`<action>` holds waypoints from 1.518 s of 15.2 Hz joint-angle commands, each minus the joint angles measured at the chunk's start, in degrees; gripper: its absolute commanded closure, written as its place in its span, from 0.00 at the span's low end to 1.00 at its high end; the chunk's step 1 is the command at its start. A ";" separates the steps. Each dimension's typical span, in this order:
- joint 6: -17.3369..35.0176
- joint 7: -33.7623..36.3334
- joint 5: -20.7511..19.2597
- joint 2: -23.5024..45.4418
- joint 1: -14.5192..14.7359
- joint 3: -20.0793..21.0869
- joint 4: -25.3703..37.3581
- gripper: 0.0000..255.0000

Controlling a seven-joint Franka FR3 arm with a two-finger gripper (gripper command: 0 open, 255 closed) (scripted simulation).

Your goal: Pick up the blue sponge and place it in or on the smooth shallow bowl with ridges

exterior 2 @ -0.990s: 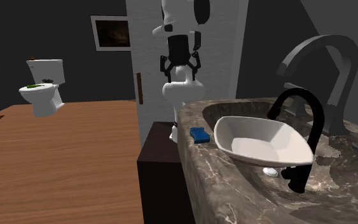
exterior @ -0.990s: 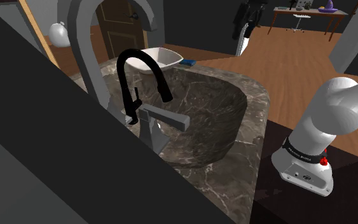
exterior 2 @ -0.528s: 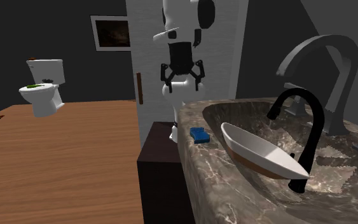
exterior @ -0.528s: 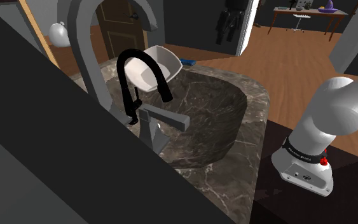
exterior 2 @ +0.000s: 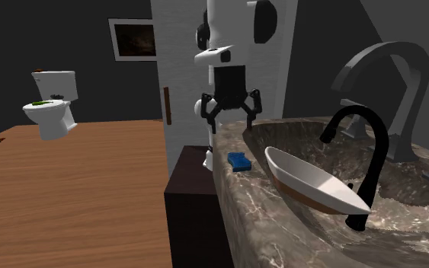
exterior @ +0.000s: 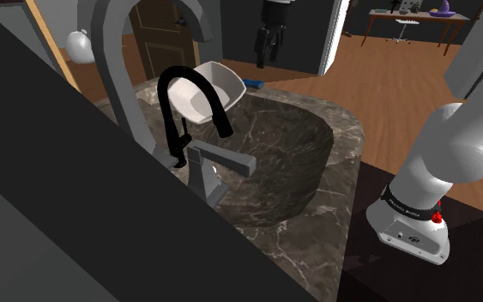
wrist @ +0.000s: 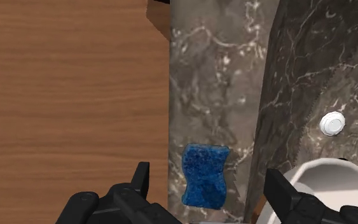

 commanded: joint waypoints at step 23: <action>7.17 -2.51 -0.75 10.79 1.34 1.21 2.32 1.00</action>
